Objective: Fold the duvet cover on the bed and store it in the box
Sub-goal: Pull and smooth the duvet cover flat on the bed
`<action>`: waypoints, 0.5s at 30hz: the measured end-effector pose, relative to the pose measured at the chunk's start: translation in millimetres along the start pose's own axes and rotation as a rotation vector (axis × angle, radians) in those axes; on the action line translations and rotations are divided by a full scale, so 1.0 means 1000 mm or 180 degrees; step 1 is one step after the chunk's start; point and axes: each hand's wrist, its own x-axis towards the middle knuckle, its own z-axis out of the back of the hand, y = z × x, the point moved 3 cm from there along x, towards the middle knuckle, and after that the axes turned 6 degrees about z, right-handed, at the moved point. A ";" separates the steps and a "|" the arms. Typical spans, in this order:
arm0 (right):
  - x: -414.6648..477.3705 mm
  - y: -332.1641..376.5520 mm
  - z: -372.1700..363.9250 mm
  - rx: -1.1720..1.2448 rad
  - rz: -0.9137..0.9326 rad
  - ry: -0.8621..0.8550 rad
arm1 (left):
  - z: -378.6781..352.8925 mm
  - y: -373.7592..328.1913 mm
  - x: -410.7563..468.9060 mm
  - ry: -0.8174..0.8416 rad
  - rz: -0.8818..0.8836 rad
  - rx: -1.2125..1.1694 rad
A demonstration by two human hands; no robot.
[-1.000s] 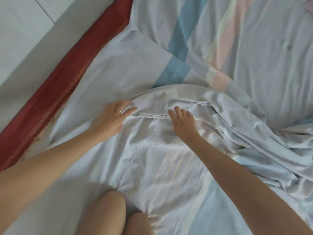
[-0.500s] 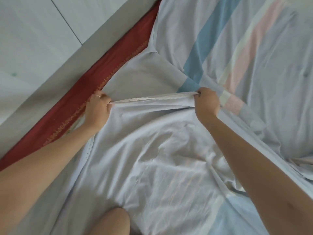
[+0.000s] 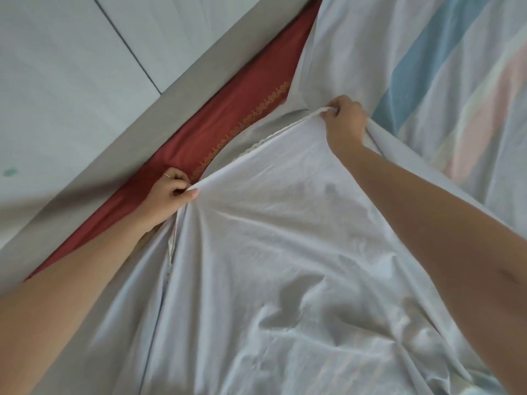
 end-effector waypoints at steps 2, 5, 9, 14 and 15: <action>0.011 0.005 -0.014 -0.0058 -0.0053 0.0104 | 0.000 0.002 0.003 0.0113 0.0013 -0.0122; 0.029 0.013 -0.041 -0.0041 -0.0260 0.0485 | -0.002 0.007 0.006 0.0032 -0.0090 -0.0207; 0.045 0.010 -0.067 -0.0293 -0.0484 0.0755 | -0.008 0.012 0.011 -0.0149 -0.0258 -0.0226; 0.045 0.011 -0.064 -0.0301 -0.0488 0.0889 | -0.007 0.010 0.013 -0.0025 -0.0144 -0.0336; 0.044 0.014 -0.061 -0.0410 -0.0317 0.0885 | -0.004 0.008 0.014 0.0008 -0.0125 -0.0349</action>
